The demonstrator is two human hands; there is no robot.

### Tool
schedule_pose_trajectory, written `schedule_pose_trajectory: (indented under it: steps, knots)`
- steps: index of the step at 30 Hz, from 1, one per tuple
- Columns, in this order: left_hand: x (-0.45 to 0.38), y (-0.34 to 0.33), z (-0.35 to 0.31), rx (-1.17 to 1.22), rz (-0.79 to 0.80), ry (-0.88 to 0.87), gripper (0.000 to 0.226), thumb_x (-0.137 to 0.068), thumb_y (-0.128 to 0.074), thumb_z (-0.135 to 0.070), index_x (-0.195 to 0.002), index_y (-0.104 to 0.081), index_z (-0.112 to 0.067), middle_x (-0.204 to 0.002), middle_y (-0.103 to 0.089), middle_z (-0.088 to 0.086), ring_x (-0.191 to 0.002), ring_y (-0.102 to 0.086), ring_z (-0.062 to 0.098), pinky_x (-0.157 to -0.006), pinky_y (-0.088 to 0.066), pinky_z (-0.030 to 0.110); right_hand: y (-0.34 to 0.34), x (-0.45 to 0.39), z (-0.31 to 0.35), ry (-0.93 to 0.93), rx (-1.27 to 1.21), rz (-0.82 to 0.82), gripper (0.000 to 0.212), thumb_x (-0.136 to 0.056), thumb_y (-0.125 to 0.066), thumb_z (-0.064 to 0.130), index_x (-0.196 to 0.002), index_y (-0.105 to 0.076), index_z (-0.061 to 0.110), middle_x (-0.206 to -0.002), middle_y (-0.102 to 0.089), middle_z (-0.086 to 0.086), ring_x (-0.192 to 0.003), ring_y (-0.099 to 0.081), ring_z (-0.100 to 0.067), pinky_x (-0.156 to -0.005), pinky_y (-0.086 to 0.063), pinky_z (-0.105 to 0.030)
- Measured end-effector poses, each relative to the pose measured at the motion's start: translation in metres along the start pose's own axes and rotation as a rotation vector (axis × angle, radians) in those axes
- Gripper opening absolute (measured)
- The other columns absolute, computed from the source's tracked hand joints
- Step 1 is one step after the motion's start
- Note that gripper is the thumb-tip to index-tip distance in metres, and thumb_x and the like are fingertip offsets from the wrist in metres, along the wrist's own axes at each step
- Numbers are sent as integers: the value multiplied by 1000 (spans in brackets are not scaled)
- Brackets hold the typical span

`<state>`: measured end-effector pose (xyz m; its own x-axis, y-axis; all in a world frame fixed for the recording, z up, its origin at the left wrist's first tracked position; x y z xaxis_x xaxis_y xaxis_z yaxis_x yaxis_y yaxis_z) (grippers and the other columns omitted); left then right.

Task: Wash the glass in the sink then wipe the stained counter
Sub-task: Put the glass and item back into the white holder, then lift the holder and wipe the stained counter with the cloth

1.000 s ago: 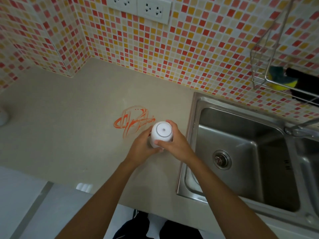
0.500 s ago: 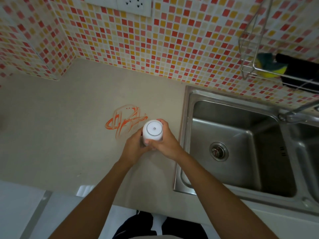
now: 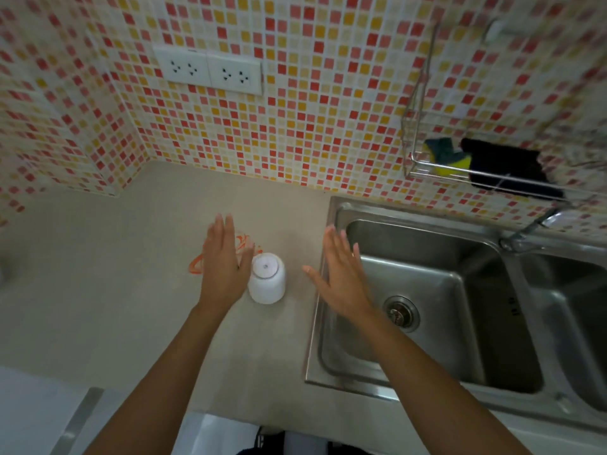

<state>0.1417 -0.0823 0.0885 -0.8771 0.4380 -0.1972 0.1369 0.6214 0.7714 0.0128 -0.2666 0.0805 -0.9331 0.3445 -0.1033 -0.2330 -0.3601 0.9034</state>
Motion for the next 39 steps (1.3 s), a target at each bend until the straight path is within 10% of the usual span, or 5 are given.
schedule_pose_trajectory:
  steps: [15, 24, 29, 32, 39]
  knots:
    - [-73, -88, -357, -216, -46, -582, 66, -98, -5, -52, -152, 10, -15, -157, 21, 5, -146, 18, 22, -118, 11, 38, 280, -15, -160, -75, 18, -552, 63, -102, -31, 44, -153, -10, 12, -160, -8, -5, -147, -4, -15, -120, -11, -38]
    - [-93, -130, -359, -441, -76, -487, 74, -97, 3, -57, -152, -7, -8, -161, 1, 10, -148, 2, 26, -120, 7, 45, 260, -83, -242, -534, 9, 38, 101, -81, -49, 73, -153, -5, 18, -160, 2, -12, -145, -1, -37, -115, -16, -56]
    - [-94, -132, -359, -467, -52, -483, 73, -95, 4, -59, -151, 6, -12, -160, 12, 7, -147, 12, 25, -117, 10, 42, 244, -98, -258, -682, 80, 171, 81, -69, -65, 54, -132, -48, 7, -145, -34, -27, -130, -34, -46, -105, -33, -53]
    - [-94, -133, -358, -466, -30, -468, 72, -94, 6, -59, -150, 11, -13, -159, 16, 6, -147, 14, 23, -116, 14, 41, 248, -104, -255, -625, 47, 89, 34, -70, -61, 30, -94, -58, 6, -106, -52, -24, -95, -51, -40, -81, -45, -44]
    - [-93, -133, -356, -437, 9, -457, 73, -93, 2, -58, -150, 11, -13, -160, 15, 6, -147, 16, 22, -115, 16, 39, 289, -77, -241, -553, 40, -341, 20, -94, -47, 12, -102, -63, 1, -98, -66, -17, -85, -64, -30, -58, -44, -30]
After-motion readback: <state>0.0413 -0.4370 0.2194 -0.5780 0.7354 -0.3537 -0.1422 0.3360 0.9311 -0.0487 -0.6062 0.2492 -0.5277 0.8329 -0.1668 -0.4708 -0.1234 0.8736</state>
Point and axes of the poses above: each hand's wrist, its own x-axis away from the middle knuckle, its own y-axis out of the back of the hand, z = x × y, the point moved 8 cm from there along -x, towards the middle knuckle
